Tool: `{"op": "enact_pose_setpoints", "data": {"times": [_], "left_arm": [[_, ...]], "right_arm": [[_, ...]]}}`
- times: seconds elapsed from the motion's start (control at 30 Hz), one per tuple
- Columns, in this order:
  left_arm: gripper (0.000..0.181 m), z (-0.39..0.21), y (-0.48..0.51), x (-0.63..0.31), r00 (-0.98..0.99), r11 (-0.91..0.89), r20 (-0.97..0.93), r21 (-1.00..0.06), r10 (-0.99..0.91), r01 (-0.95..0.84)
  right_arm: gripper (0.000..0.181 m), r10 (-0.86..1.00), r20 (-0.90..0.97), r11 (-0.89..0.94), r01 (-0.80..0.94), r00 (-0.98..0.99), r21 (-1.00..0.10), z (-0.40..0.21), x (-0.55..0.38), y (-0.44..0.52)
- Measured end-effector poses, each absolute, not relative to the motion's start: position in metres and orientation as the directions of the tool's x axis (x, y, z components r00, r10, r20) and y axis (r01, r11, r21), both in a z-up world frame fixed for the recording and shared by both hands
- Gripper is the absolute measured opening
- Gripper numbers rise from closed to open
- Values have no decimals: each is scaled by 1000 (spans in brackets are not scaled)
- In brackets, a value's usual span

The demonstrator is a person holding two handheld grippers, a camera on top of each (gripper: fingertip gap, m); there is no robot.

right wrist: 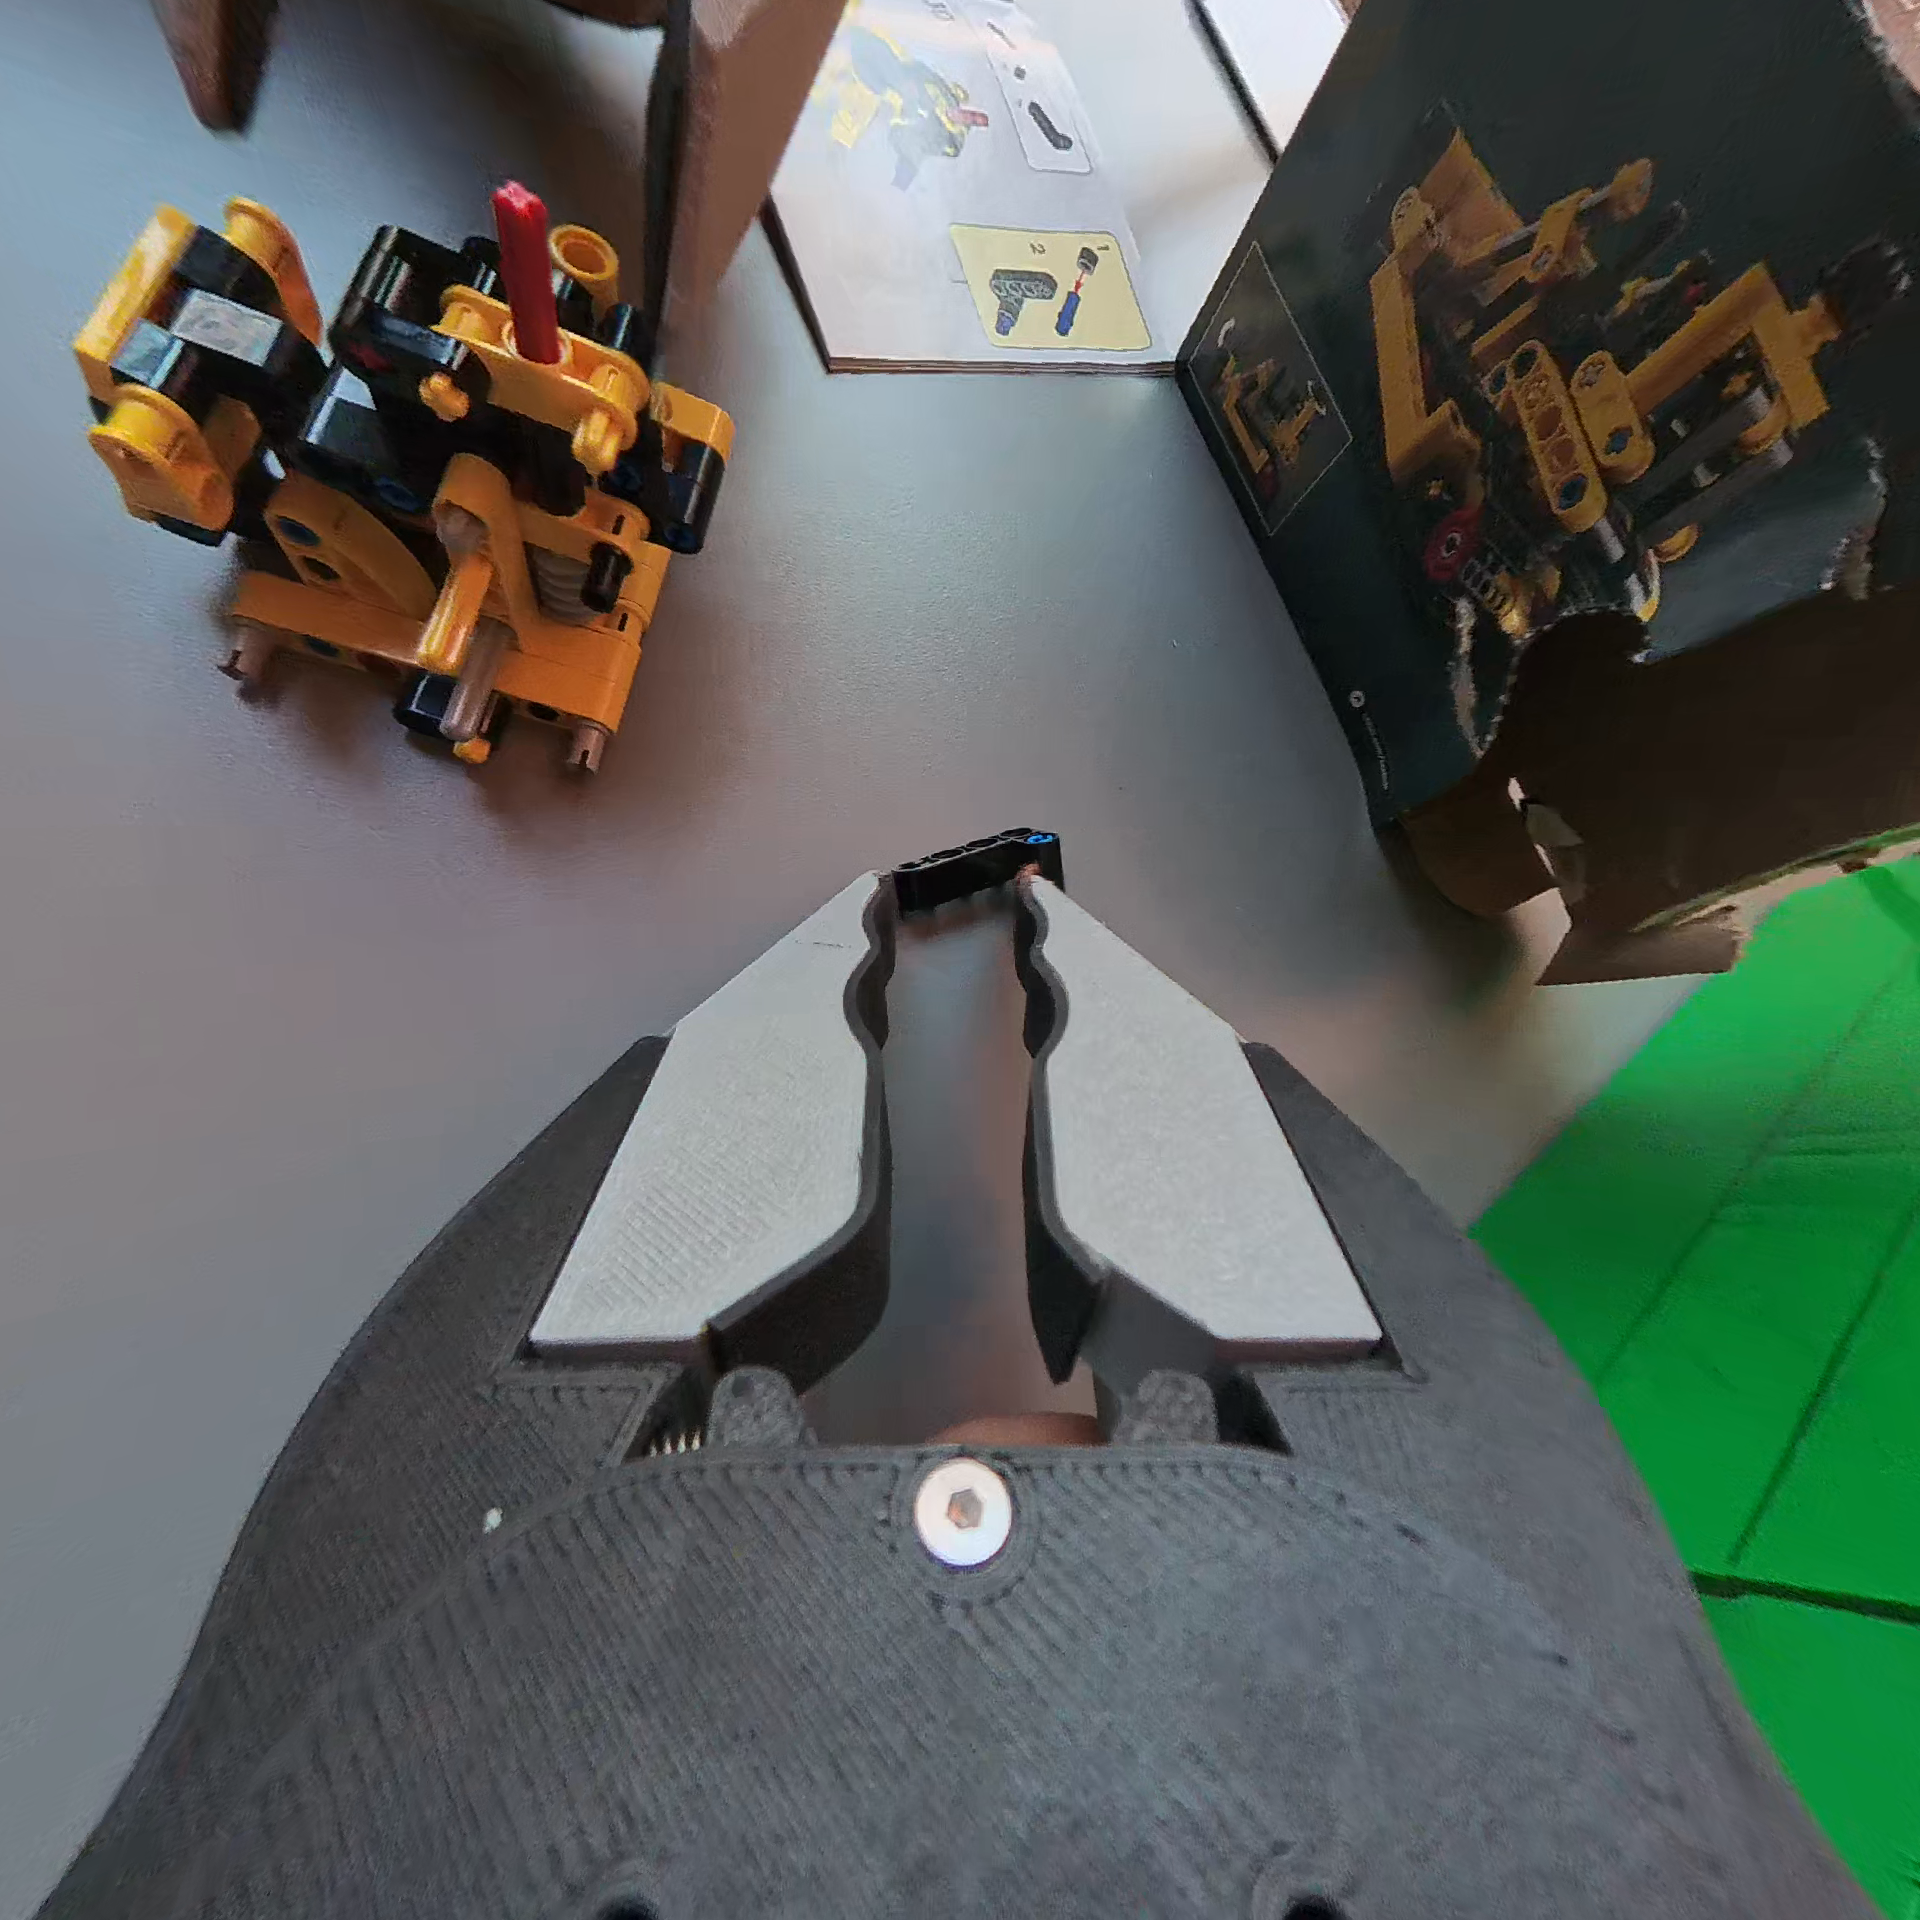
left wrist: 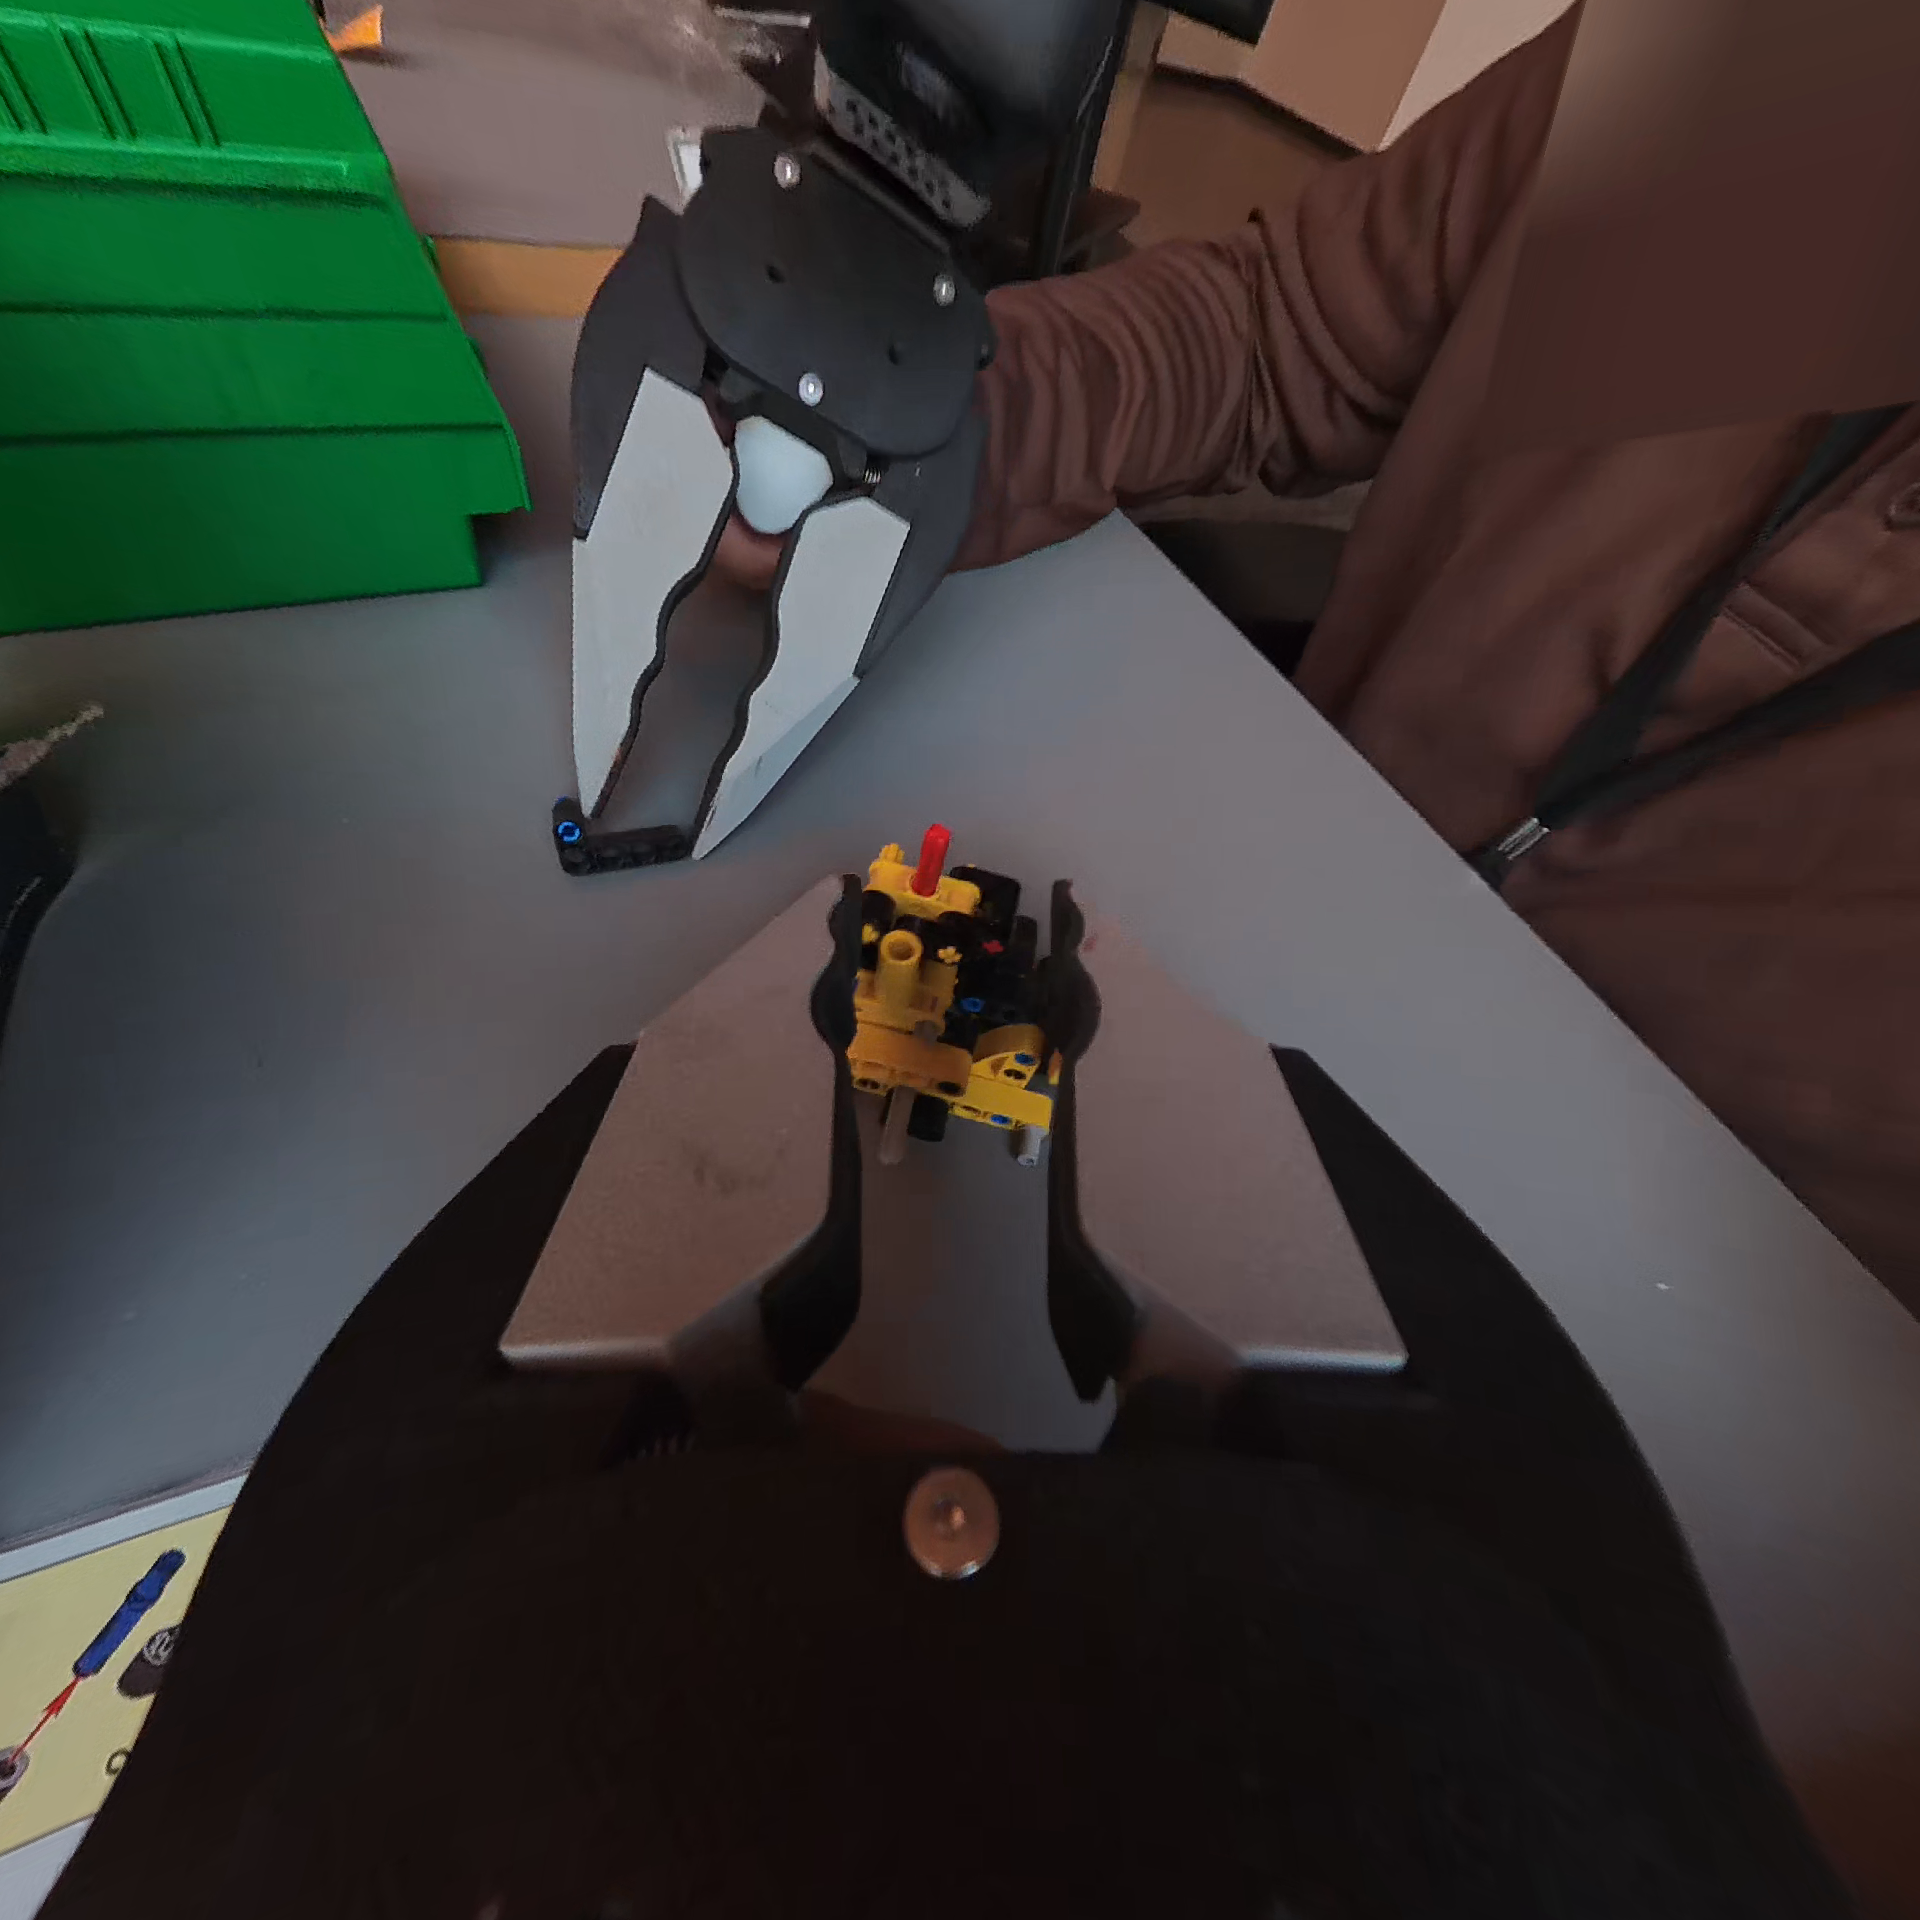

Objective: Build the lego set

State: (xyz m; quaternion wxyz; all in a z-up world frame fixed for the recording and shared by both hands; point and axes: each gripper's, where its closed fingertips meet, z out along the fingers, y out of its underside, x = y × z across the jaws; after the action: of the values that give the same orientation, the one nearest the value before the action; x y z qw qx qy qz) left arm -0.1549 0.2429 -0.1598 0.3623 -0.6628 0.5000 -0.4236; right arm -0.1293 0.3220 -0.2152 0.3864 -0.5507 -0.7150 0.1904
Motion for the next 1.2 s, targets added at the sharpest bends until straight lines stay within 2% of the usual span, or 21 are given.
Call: {"op": "enact_pose_setpoints", "data": {"times": [0.23, 0.4, 0.6, 0.67, 0.9, 1.0, 1.1, 1.2], "left_arm": [[35, -148, 245, -164, 168, -233, 186, -916, -968, -326], [35, -148, 249, -169, 187, -233, 178, -914, -966, -332], [34, -149, 251, -174, 195, -238, 180, -912, -964, -334], [34, -150, 252, -176, 198, -242, 183, -910, -963, -337], [34, -154, 260, -176, 237, -236, 157, -906, -959, -352], [33, -156, 276, -177, 334, -210, 72, -893, -940, -397], [33, -157, 297, -180, 449, -147, -118, -845, -886, -514], [32, -147, 303, -173, 466, -56, -300, -790, -832, -610]], "right_arm": [[22, 892, 447, 385, 632, -68, -672, -212, -134, 316], [15, 849, 526, 429, 648, -52, -629, -214, -135, 320], [15, 841, 541, 414, 664, -16, -623, -214, -134, 327], [8, 844, 536, 401, 675, -9, -619, -215, -132, 329], [5, 830, 557, 415, 657, 11, -630, -207, -131, 331], [5, 838, 545, 407, 619, 39, -671, -193, -131, 330], [5, 875, 478, 360, 568, 69, -740, -177, -130, 324], [5, 922, 382, 304, 495, 63, -814, -159, -131, 307]]}}
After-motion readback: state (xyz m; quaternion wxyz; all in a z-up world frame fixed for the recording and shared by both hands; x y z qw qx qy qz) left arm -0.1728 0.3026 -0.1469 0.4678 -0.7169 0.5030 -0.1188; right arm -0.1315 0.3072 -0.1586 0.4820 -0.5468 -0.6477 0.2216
